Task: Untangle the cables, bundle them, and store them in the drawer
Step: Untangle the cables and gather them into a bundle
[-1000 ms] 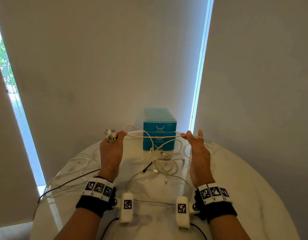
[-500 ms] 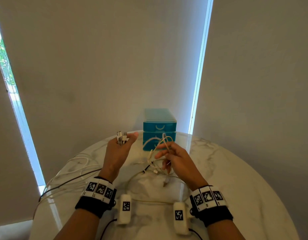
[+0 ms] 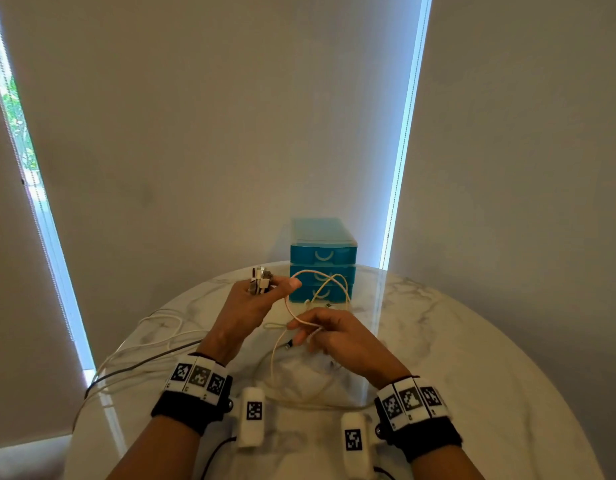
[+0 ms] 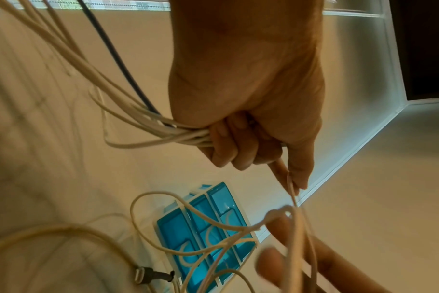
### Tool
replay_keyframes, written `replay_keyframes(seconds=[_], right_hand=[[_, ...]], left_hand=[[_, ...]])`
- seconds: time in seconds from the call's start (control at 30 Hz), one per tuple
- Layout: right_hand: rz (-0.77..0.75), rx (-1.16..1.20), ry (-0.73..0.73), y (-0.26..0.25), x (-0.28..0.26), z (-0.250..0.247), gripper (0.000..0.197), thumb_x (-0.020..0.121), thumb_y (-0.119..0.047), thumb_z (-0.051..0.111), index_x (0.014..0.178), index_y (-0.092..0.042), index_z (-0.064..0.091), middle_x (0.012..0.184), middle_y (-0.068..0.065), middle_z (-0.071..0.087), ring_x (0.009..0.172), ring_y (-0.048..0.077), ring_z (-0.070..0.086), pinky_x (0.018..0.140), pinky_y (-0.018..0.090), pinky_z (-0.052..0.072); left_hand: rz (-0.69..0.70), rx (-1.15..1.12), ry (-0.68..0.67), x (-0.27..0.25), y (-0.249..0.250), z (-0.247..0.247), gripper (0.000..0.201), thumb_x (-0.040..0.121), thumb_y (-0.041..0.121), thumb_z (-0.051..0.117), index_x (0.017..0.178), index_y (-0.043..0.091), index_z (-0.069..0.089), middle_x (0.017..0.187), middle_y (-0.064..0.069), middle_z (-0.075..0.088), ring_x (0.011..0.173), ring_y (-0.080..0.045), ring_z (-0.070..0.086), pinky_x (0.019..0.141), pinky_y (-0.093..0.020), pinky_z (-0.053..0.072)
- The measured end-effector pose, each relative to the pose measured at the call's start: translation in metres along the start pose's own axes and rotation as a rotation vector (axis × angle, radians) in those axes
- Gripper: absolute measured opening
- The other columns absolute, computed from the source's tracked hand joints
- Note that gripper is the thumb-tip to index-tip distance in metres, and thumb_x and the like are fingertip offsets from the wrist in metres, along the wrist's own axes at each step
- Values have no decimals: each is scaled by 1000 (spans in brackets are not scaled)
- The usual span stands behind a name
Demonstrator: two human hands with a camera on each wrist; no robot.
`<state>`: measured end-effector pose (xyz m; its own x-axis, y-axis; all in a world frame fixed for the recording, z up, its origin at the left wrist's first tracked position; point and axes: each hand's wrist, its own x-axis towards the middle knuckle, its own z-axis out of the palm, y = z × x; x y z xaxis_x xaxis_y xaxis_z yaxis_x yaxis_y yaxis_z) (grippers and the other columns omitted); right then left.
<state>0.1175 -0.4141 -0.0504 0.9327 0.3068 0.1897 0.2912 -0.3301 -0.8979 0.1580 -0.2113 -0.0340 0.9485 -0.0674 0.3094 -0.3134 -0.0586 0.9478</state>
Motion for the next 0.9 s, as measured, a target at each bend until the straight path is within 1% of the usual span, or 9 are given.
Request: replay_keyframes(seconds=[0.1,0.17,0.27,0.47,0.53,0.6,0.67,0.73,0.9], right_hand=[[80,339,159,-5,2,-6,38,94,-2,59,128,-11,72,120,6,80,115,25,74,107,45,56],[83,671,250,-8,1,-12,34,103,-8,55,134,-3,68,128,16,76,119,34,72,107,47,54],[18,994,326,-10,-2,-24,39,111,-26,48,139,-6,65,132,15,75,127,31,69,111,46,51],[-114,1292,565,0,-1,-40,39,116,-28,40,145,-9,57,123,8,79,116,23,76,107,42,58],[-105,1240,583,2,0,-40,34,113,-21,50,143,-10,62,90,3,74,88,17,75,99,38,59],[-51,1079,487,0,1,-34,33,113,-22,50,139,-9,65,69,-1,46,62,12,52,77,32,53],[14,836,323,-3,0,-23,38,115,-29,45,139,-7,66,67,-4,34,57,10,35,61,27,42],[78,518,178,-5,-2,-8,40,116,-33,42,128,-10,72,65,-6,36,56,8,34,57,24,36],[116,80,28,-8,1,15,44,115,-36,44,98,-16,80,60,-6,41,51,7,37,52,25,35]], left_hand=[[41,23,-63,-1,0,-1,26,90,49,80,102,26,85,56,11,47,50,-7,35,47,-21,30],[54,85,-111,-1,-1,0,22,92,45,80,100,25,86,59,12,57,50,-3,40,47,-16,32],[41,138,-116,-2,0,5,19,92,38,82,97,20,86,71,16,73,52,6,55,49,-8,38],[-44,183,-86,0,-4,6,22,89,46,83,95,24,86,82,16,79,53,10,57,59,-18,40],[-53,170,-87,-2,-3,8,22,93,43,80,100,23,85,64,22,70,50,10,56,58,-14,39],[-72,131,-66,-4,0,8,26,94,48,77,105,25,82,52,22,58,46,5,52,53,-13,37],[-87,50,-40,-1,-2,4,43,91,64,71,107,26,82,54,16,45,48,-4,38,49,-21,31],[-104,-29,-35,0,-2,2,57,90,75,64,108,24,81,61,7,37,53,-10,29,50,-26,24],[-95,20,-144,-4,1,10,64,90,80,60,96,20,82,59,3,39,52,-11,31,50,-27,26]])
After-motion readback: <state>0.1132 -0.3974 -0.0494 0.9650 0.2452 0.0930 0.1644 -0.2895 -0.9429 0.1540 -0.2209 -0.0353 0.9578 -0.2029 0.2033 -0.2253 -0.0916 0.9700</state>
